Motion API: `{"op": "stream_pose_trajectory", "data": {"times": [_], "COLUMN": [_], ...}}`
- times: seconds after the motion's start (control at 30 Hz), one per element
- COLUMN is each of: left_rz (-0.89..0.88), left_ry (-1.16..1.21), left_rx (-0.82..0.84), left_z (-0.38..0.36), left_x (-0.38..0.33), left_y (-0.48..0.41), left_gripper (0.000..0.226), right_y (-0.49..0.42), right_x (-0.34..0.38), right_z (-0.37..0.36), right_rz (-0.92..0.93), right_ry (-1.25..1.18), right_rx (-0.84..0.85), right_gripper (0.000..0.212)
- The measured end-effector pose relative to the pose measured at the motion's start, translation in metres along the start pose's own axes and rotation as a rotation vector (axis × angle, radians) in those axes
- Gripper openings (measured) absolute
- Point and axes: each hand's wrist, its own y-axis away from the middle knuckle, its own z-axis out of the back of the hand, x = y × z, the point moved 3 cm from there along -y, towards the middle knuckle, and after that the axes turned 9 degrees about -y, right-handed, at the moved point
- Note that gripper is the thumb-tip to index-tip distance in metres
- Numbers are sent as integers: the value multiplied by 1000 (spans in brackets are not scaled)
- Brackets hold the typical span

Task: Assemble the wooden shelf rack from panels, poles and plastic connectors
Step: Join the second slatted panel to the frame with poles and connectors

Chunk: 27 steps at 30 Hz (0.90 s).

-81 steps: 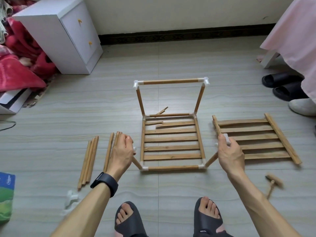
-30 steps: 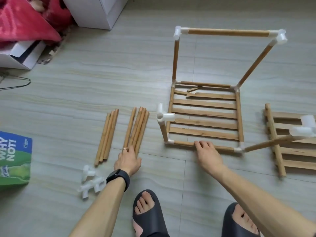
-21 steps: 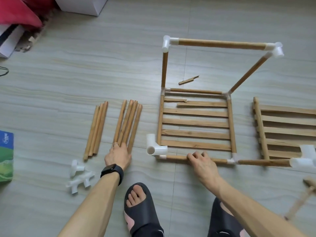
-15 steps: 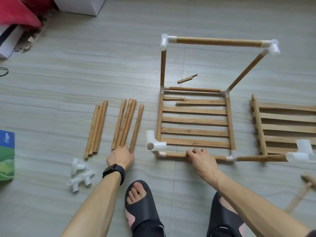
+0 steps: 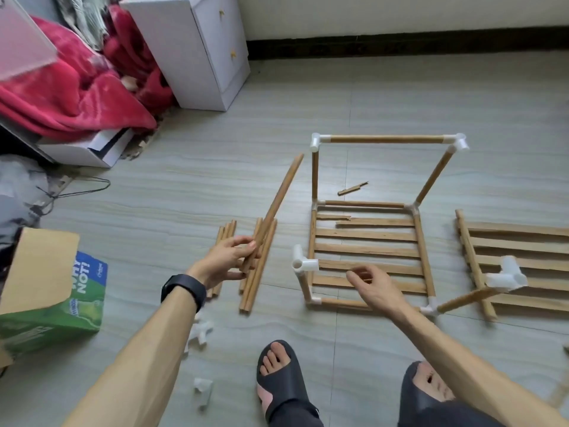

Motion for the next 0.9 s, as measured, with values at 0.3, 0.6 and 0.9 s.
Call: {"op": "stream_pose_trajectory", "data": {"times": [0.3,0.6,0.9], "left_rz": [-458,-292,-151], "left_ry": [-456,-146,-214], "left_rx": [49,-300,-227], "left_z": [-47,-104,-118], "left_x": [-121,-81,-34], "left_y": [80,33,12], "left_gripper": [12,41,54], "right_y": [68,97,99], "right_x": [114,49,15], "right_z": [50,64,55], "right_rz": [66,-131,-152], "right_ry": [-1146,-1319,-1297], "right_rx": [129,-86,-132], "right_gripper": [46,27,31]}}
